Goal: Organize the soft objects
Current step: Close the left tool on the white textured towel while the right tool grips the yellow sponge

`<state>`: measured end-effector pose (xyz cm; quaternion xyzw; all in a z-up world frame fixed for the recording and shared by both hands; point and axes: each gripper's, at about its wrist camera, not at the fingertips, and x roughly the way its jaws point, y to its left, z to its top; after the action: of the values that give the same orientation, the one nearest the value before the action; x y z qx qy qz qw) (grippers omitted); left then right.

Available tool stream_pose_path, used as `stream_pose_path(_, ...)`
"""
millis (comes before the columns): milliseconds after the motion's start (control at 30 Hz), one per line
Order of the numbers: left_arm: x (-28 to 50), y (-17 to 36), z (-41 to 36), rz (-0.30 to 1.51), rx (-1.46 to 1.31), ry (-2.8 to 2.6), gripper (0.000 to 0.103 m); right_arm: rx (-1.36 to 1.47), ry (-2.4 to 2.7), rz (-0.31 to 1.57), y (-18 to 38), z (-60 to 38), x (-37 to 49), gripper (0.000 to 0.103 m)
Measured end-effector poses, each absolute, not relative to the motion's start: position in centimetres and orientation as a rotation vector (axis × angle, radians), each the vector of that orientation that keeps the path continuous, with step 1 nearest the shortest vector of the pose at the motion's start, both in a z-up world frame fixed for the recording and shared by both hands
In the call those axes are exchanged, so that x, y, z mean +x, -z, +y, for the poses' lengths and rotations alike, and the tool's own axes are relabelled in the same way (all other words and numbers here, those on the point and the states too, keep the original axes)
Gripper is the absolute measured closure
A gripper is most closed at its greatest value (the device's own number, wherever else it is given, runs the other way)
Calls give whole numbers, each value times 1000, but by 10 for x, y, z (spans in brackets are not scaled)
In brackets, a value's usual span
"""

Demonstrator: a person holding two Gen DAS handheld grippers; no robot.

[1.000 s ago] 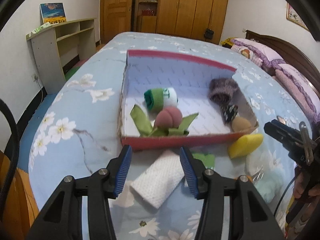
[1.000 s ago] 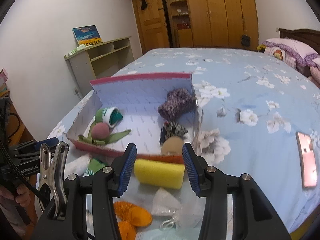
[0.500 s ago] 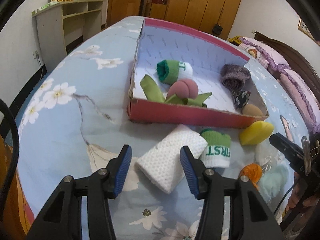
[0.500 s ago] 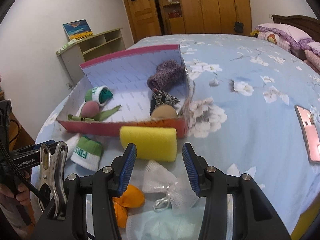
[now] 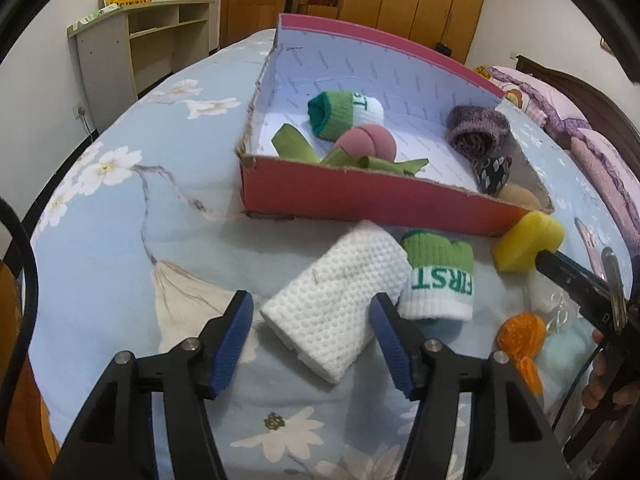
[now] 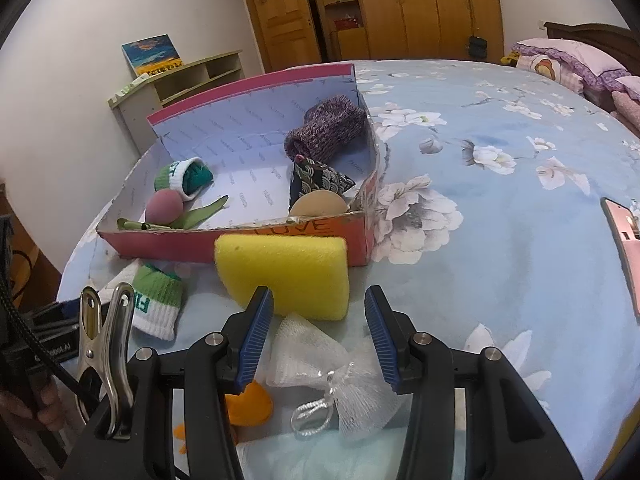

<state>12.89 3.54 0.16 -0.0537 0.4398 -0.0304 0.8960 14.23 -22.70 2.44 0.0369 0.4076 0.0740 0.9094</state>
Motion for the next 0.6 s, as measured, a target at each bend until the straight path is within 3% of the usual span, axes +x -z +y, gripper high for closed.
stream_pose_path(400,131,0,24,884,-108,59,39,88,-193,843,-9,-226,153,54)
stream_pose_path(600,127,0,23,876,-112,83,54,117,-213,836,-8,-229,152,56)
